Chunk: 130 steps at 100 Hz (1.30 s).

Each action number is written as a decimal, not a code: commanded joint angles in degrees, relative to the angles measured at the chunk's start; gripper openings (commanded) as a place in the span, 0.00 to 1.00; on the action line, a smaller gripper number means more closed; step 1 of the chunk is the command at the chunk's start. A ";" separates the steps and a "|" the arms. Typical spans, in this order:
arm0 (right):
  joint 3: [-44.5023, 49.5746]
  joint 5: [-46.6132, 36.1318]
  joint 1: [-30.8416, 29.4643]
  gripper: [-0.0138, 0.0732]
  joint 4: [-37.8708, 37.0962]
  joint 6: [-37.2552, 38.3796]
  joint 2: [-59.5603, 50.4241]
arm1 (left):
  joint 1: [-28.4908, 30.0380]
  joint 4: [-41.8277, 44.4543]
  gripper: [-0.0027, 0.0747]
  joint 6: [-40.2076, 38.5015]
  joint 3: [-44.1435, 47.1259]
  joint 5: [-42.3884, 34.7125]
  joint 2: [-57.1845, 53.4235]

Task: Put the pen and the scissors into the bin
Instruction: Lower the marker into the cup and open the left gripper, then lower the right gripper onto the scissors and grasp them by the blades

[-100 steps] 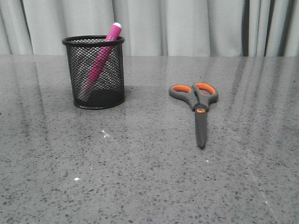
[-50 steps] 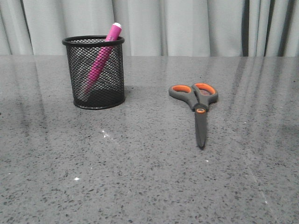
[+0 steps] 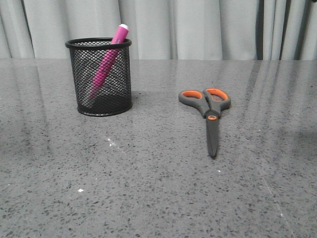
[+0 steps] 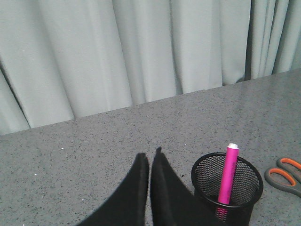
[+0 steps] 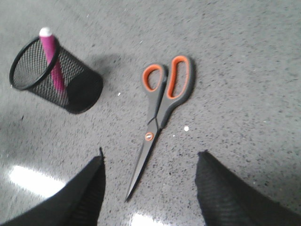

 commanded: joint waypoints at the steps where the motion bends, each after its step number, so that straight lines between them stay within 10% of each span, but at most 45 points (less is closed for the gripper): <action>1: -4.74 0.04 1.66 0.60 -1.24 0.00 1.82 | 0.06 -1.08 0.01 -0.68 -1.45 -4.92 -0.39; 63: -26.15 13.97 26.01 0.60 -49.29 34.12 19.29 | 0.06 -1.08 0.01 -0.68 -1.45 -5.06 -0.39; 130: -27.26 6.72 28.07 0.60 -42.00 38.69 36.18 | 0.06 -1.08 0.01 -0.68 -1.45 -5.06 -0.39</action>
